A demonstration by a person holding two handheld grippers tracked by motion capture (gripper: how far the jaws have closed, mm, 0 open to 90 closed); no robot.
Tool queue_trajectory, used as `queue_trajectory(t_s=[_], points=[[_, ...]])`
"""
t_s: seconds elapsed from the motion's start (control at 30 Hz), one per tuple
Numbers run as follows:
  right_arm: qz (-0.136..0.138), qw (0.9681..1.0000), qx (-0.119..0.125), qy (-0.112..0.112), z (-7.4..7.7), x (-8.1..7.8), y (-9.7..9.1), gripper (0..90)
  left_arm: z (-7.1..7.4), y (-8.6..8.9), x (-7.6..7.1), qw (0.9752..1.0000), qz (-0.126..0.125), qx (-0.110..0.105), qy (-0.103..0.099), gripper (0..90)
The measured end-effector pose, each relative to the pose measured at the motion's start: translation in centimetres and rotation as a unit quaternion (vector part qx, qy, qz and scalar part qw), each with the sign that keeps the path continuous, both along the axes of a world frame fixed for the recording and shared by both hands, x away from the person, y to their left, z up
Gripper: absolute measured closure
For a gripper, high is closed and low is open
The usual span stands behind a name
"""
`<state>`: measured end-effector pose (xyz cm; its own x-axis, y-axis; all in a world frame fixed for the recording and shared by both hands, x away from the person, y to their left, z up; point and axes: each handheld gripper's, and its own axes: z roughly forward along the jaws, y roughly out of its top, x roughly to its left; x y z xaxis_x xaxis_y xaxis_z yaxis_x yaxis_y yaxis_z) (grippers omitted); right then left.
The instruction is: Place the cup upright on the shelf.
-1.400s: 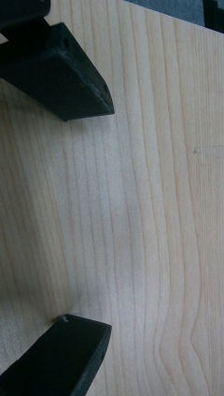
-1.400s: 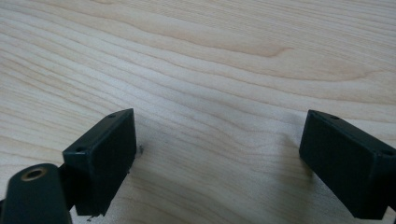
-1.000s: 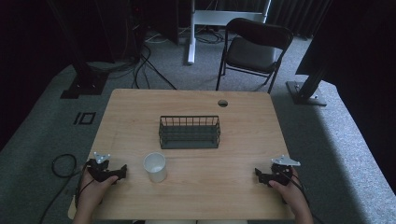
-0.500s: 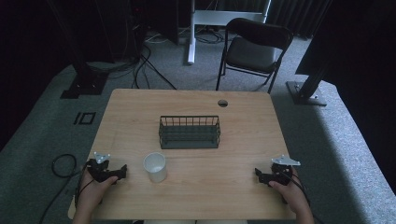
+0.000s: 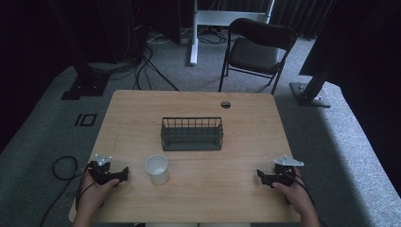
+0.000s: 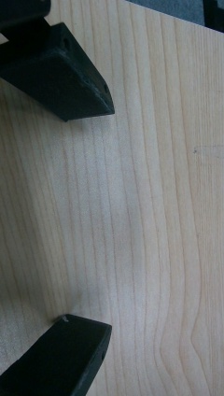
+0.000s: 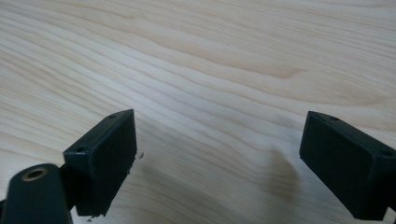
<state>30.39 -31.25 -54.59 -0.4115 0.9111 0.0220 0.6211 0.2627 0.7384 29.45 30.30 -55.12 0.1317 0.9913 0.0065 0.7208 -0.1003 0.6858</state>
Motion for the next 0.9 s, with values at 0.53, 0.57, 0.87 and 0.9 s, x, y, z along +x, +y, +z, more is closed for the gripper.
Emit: queue_trajectory(t_s=[0.53,0.57,0.87,0.9], points=[[0.052,0.9983,0.003,-0.025,1.5,0.0,2.4,12.4,0.0,0.0,0.0,1.0000,0.000,0.000,0.000,0.4],[0.055,0.9981,0.004,-0.025,1.6,0.0,2.5,12.4,0.0,0.0,0.0,1.0000,0.000,0.000,0.000,0.4],[0.080,0.9963,0.014,-0.028,1.9,0.3,3.9,12.4,0.0,0.0,0.0,1.0000,0.000,0.000,0.000,0.4],[0.082,0.9961,0.015,-0.028,1.9,0.4,4.1,12.4,0.0,0.0,0.0,1.0000,0.000,0.000,0.000,0.4]])
